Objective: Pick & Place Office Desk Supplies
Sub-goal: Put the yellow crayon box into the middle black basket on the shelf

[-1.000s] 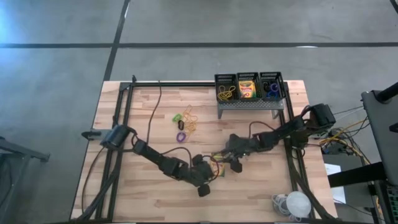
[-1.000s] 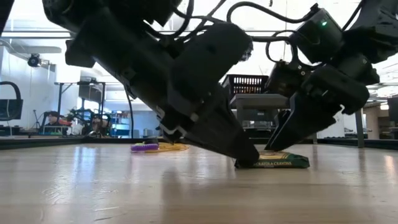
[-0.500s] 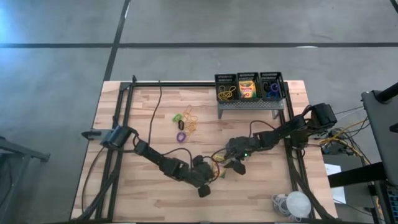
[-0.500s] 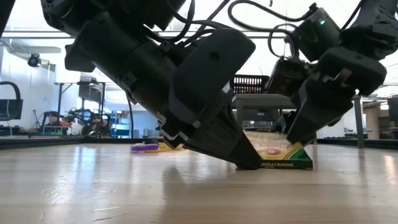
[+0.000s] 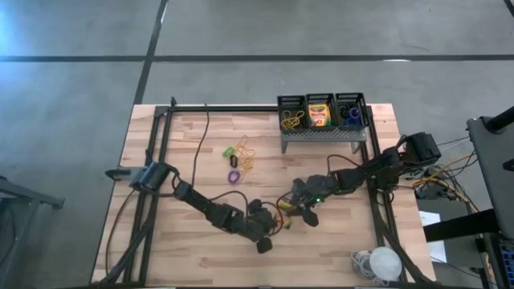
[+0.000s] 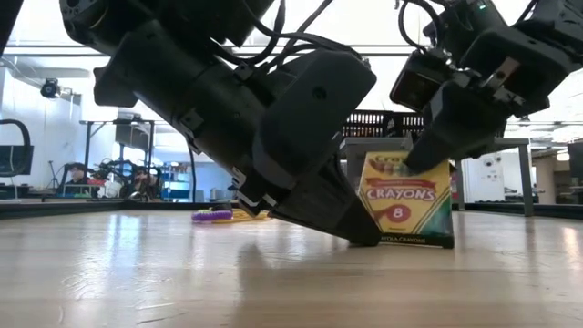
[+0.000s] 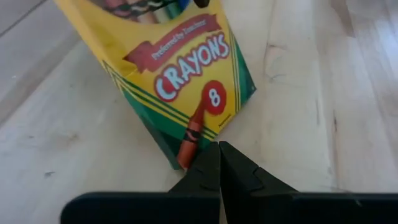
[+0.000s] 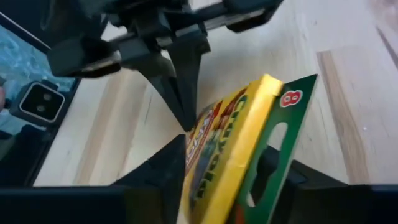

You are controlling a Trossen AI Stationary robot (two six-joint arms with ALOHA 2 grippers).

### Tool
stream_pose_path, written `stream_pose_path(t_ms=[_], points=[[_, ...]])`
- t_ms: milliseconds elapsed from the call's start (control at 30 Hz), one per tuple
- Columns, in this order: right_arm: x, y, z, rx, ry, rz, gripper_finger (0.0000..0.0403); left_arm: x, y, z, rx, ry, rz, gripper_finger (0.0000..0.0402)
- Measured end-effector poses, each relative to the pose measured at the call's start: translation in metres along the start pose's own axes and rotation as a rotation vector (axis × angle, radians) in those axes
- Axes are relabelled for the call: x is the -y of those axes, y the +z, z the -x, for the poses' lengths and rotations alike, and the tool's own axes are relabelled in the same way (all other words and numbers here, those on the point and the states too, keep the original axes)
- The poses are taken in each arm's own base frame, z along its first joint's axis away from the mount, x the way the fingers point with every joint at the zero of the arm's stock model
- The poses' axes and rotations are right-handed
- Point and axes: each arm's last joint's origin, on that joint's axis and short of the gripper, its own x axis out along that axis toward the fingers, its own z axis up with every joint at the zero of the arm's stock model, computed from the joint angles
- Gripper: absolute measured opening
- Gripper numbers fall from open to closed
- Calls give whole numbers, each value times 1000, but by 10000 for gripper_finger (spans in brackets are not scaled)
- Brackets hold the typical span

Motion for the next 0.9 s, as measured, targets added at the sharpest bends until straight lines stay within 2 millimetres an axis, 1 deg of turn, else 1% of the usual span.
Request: stream_pose_path(t_ms=[167,300,367,467,533,600,733,800,900], points=[[-3,3,3,22,3,7,84,-1,4,5,1,11,-2,0],[-11,5,9,36,7,38,26,-2,13,17,-27,31,-14,0],[-18,8,15,27,5,50,24,0,19,29,-32,30,-16,0],[-30,15,33,-25,-41,60,29,7,28,43,-1,18,-2,1],[-41,28,50,-44,-106,93,29,12,28,48,18,19,-6,1],[-53,45,74,-76,-190,137,29,16,28,50,43,28,-23,1],[-78,90,135,-119,-413,243,29,18,27,51,88,71,-26,1],[-84,114,166,-130,-541,271,29,17,26,50,93,88,-30,1],[-84,148,205,-159,-636,302,29,17,26,50,96,89,-30,1]])
